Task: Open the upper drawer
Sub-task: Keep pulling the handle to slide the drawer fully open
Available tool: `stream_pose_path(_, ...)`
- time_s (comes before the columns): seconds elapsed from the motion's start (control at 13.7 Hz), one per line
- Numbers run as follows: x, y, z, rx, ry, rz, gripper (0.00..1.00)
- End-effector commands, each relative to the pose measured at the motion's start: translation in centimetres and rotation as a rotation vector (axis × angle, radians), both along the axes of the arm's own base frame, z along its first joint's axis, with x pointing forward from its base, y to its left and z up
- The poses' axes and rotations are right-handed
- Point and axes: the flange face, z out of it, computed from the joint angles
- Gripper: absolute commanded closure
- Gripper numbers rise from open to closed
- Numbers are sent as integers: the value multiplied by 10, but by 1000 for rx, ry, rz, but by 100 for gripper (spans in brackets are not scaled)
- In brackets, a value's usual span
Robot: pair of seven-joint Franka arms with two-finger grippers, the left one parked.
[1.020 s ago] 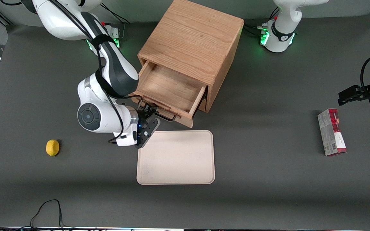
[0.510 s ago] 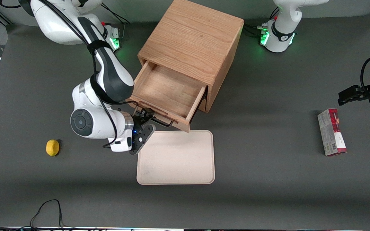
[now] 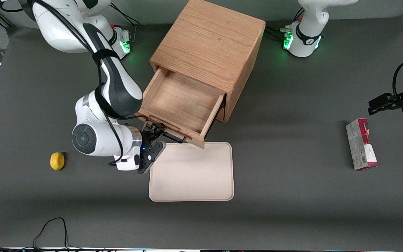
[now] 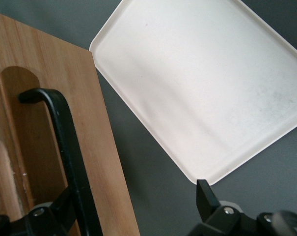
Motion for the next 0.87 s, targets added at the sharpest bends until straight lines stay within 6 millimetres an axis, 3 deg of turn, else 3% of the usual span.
stream_pose_path(0.0,15,-7,-3,-1,-19,-8,0)
stream_pose_path(0.8,38,-33,2,17,-45,-59,0)
